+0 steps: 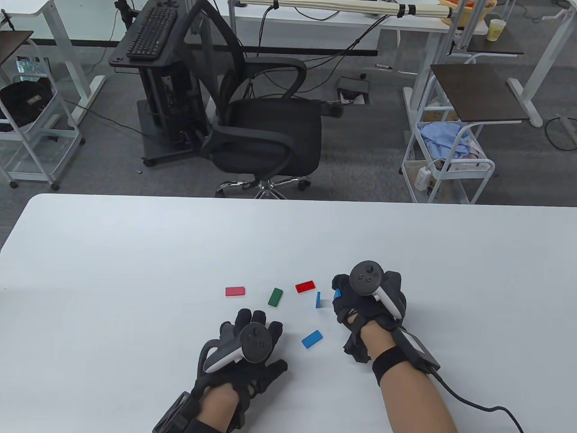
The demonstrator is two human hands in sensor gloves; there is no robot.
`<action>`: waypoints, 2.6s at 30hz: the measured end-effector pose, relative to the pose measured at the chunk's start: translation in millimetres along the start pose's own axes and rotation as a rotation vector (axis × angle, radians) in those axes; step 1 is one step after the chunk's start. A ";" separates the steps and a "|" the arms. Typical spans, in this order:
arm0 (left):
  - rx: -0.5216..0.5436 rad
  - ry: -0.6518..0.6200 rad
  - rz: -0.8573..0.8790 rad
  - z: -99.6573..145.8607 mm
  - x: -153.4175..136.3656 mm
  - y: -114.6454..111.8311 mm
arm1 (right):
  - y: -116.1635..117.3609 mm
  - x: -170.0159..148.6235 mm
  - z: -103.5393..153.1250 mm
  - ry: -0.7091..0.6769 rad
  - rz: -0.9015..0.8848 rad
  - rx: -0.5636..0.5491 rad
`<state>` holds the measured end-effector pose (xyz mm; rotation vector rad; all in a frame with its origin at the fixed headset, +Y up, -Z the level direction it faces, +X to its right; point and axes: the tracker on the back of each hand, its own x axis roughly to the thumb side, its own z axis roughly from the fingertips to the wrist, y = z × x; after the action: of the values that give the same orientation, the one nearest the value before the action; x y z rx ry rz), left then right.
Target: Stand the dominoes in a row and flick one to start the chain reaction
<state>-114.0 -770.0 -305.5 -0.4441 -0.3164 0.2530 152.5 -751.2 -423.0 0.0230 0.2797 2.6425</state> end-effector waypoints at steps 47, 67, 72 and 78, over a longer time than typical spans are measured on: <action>-0.001 0.002 -0.001 -0.6 0.6 1.0 | -23.5 -11.8 4.9 0.018 0.020 0.010; -0.006 0.010 -0.003 -0.3 -0.3 1.0 | -52.7 -33.2 -1.3 0.076 0.218 -0.020; -0.005 0.011 -0.001 -0.2 -0.5 1.3 | -40.6 -39.2 -10.8 0.097 0.252 0.001; -0.009 0.012 -0.003 -0.4 -0.3 1.1 | -20.5 -40.9 -21.4 0.115 0.299 0.042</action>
<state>-114.4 -769.3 -306.4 -0.4540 -0.3063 0.2461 196.8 -756.5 -446.7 -0.0796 0.3972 2.9400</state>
